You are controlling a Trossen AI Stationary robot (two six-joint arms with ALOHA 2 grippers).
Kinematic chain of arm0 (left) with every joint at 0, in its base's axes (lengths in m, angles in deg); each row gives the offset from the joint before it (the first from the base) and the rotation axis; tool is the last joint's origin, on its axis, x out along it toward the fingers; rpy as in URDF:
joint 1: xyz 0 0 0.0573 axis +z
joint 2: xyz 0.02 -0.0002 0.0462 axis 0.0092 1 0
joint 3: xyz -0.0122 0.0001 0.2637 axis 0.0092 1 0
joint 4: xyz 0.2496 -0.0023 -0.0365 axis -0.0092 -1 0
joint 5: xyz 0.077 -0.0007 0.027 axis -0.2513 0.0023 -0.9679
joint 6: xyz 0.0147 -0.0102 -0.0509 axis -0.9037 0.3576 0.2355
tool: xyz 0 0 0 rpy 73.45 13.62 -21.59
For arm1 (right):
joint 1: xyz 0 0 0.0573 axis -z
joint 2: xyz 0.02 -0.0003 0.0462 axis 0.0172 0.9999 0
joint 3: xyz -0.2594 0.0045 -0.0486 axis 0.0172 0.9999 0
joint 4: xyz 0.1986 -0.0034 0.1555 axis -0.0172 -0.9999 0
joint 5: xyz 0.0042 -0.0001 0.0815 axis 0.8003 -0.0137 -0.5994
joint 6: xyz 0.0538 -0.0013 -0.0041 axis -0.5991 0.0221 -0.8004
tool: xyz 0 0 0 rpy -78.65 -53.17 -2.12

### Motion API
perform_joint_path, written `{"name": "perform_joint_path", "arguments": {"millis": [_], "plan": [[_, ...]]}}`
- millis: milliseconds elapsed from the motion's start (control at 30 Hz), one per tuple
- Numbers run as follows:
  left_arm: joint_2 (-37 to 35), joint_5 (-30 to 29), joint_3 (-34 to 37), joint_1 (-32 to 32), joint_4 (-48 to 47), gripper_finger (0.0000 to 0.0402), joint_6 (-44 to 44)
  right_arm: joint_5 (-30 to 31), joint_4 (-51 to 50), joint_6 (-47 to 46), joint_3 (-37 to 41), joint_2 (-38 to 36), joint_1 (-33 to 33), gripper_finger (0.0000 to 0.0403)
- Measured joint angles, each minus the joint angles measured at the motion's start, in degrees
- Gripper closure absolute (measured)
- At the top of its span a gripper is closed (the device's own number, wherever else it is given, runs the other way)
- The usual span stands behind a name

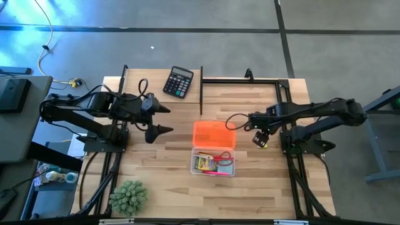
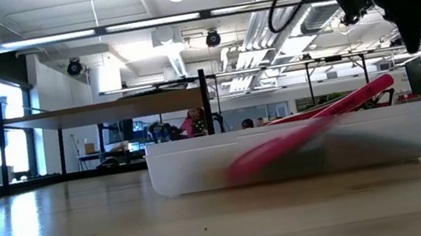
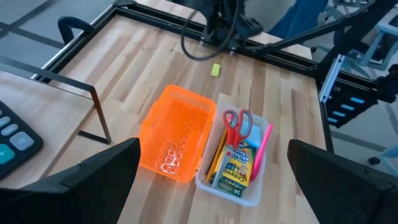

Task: Pack school essentials
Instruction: Put the yellow eraser into the supply box

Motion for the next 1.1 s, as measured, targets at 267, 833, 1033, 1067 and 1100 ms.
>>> {"name": "perform_joint_path", "arguments": {"millis": [267,833,1033,1067,1100], "plan": [[0.00,-0.33,0.00,0.00,0.02,0.0007,0.53,-6.46,4.60,7.99,7.08,0.00,-0.01,0.0174],[0.00,-3.40,0.00,0.00,0.02,0.0007,0.66,-3.84,16.75,14.85,18.11,0.02,-8.00,0.0174],[0.00,-4.68,0.00,0.04,0.03,0.0007,0.66,-2.87,20.26,12.50,20.73,0.02,-10.29,0.0174],[0.00,-4.69,0.00,0.04,0.04,0.0007,0.67,-1.86,20.44,11.78,21.04,0.04,-10.61,0.0174],[0.00,-4.69,0.00,0.04,0.04,0.0007,0.66,-0.92,20.51,11.04,21.10,0.04,-10.88,0.0174]]}}
